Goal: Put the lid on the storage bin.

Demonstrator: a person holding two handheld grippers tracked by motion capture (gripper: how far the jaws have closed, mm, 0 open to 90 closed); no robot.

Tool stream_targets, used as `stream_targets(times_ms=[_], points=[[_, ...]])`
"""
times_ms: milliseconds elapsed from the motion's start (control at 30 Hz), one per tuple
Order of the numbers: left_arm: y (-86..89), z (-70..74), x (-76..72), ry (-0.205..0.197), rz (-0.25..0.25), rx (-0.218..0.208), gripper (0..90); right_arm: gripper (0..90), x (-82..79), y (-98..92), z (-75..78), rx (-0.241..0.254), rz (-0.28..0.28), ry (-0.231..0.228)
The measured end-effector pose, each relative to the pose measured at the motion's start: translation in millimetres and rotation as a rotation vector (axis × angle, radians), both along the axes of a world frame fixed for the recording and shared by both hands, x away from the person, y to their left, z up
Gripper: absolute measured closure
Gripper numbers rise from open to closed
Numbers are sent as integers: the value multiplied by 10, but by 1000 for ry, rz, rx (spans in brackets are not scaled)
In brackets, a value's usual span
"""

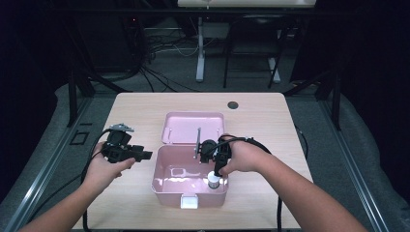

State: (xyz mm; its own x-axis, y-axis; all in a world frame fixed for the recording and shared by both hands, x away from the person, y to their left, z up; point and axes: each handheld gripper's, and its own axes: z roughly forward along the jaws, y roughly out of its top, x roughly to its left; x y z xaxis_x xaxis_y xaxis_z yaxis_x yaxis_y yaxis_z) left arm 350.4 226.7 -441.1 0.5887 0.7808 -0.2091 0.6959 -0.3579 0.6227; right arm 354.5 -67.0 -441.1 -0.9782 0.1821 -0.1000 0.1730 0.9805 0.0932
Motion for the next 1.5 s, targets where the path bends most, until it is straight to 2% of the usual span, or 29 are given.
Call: stream_targets(times_ms=[100, 267, 367, 633, 767, 933, 1067, 1267, 1333, 1467, 1500], points=[[-2, -2, 4, 3, 0, -2, 523, 498, -16, -32, 40, 18, -14, -12], [-15, 2, 3, 3, 4, 4, 522, 482, -17, -103, 109, 37, -72, -29], [-22, 1, 5, 3, 11, 8, 523, 484, -3, -154, 153, 73, -109, -31], [-36, 15, 4, 4, -2, -5, 518, 482, 39, -305, 278, 139, -191, -54], [-48, 16, 0, 7, -31, -6, 517, 484, 69, -377, 330, 163, -222, -65], [-83, -1, -5, 6, -54, 2, 539, 497, 111, -462, 345, 173, -260, -103], [-113, -9, -9, 2, -71, 9, 568, 505, 152, -533, 352, 201, -302, -108], [-155, -65, -10, 8, -82, 9, 605, 543, 196, -626, 353, 243, -385, -92], [-166, -75, -9, 6, -85, -1, 626, 565, 196, -644, 336, 250, -400, -95], [-214, -100, -2, 5, -94, 8, 657, 583, 194, -660, 323, 258, -407, -94], [-228, -110, -3, 7, -99, 11, 663, 587, 197, -664, 324, 273, -412, -98]])
